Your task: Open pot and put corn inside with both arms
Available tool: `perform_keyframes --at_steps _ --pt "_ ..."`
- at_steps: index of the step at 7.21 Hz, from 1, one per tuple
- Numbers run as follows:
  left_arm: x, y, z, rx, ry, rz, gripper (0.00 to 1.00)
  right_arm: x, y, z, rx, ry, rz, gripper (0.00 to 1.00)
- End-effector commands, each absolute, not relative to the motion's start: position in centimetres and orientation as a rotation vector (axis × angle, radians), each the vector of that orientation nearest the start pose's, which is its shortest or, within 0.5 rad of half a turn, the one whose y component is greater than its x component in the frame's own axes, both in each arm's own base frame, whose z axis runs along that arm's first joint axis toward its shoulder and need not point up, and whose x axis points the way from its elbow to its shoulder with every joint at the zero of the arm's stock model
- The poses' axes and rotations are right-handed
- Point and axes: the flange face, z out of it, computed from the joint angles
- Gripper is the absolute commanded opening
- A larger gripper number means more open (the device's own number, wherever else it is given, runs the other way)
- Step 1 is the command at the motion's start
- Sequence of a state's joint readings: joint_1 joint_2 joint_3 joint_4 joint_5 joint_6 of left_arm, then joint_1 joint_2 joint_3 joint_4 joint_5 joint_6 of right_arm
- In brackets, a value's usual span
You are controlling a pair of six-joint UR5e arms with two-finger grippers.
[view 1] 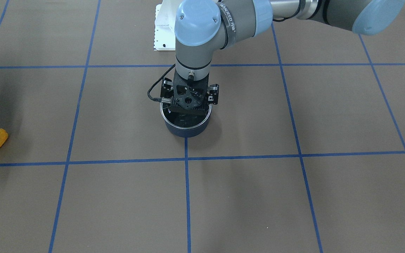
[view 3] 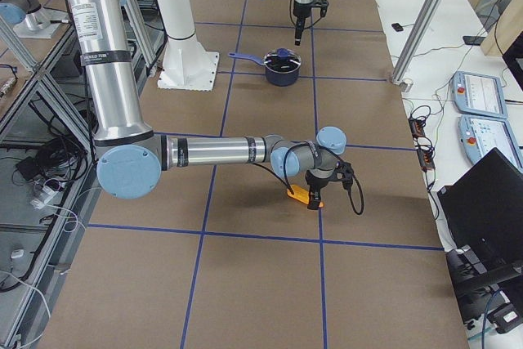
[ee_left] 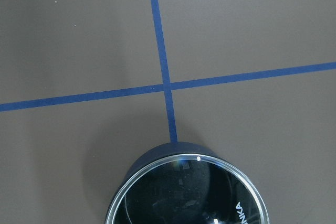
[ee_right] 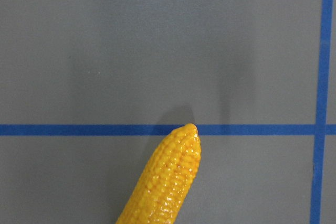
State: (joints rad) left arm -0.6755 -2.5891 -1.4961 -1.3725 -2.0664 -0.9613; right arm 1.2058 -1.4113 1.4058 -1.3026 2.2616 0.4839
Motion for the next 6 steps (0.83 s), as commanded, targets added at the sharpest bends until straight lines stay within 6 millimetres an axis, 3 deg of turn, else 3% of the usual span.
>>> perform_keyframes --at_steps 1,6 --pt "51.1 -51.9 6.5 0.06 0.867 0.124 1.0 -14.4 -56.2 63.6 -0.07 -0.728 0.072 1.0" --pt "51.0 -51.8 6.6 0.061 0.87 0.127 1.0 -17.6 -55.4 64.0 -0.083 -0.705 0.019 1.0"
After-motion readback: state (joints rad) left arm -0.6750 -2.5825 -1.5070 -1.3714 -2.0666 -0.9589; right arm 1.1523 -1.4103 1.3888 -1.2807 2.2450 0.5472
